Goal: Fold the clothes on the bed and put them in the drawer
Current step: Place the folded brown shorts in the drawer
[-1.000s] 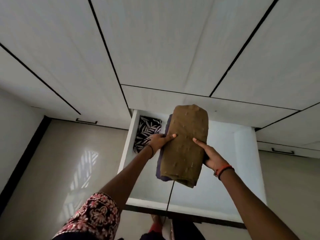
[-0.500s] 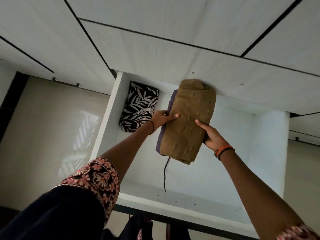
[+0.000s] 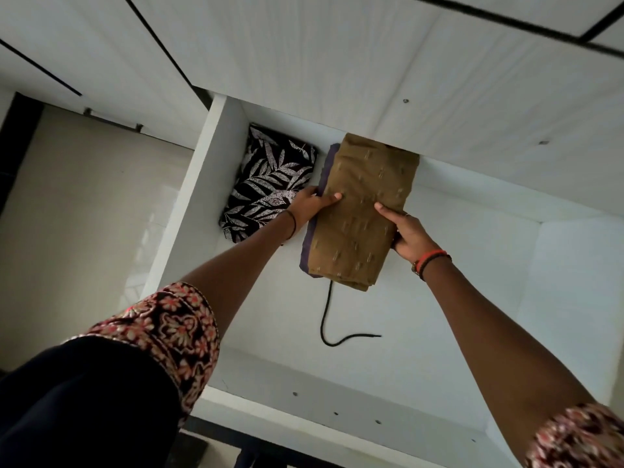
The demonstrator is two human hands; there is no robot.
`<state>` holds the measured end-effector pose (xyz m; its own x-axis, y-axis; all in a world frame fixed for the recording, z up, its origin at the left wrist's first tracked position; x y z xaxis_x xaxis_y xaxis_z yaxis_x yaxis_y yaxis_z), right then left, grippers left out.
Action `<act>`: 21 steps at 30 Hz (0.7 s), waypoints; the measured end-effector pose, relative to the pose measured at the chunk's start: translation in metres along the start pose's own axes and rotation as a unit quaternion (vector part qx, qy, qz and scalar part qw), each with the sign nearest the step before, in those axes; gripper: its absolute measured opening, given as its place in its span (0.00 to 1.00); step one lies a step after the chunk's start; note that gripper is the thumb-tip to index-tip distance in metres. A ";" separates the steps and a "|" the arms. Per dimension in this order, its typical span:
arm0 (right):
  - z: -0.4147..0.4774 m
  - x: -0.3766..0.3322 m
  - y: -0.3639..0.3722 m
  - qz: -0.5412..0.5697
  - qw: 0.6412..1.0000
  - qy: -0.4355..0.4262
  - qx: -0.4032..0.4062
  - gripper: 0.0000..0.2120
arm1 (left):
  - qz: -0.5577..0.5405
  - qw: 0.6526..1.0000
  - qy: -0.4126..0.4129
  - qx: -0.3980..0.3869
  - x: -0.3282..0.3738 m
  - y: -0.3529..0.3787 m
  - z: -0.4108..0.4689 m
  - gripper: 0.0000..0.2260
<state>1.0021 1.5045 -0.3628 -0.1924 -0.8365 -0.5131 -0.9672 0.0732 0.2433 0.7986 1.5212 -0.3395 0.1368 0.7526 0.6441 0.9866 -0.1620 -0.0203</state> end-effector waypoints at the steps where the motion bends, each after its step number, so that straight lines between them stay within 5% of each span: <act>1: 0.003 0.000 -0.001 -0.007 1.000 0.004 0.002 0.36 | 0.000 1.000 -0.006 0.001 -0.002 0.000 0.003 0.27; 7: 0.013 0.014 -0.007 -0.051 0.998 0.028 0.026 0.31 | 0.023 0.999 -0.037 0.021 -0.015 0.000 0.018 0.34; 14: 0.010 0.019 -0.003 -0.065 0.995 0.031 0.063 0.35 | 0.096 0.993 -0.033 0.065 -0.013 0.000 0.015 0.30; 21: -0.014 0.031 -0.011 -0.074 0.994 0.012 0.085 0.34 | 0.170 0.967 0.035 0.188 -0.029 0.006 -0.034 0.28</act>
<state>1.0091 1.4702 -0.3702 -0.0432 -0.8576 -0.5125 -0.9991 0.0368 0.0226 0.7973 1.4765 -0.3326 0.4652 0.6499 0.6010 0.8500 -0.1383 -0.5083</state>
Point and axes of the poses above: each hand's wrist, its own z-axis towards the middle knuckle, its own y-axis out of the palm, x = y × z, the point moved 9 cm from there along z, towards the middle knuckle, and after that the axes turned 4 degrees about -x, right-handed, at the moved point
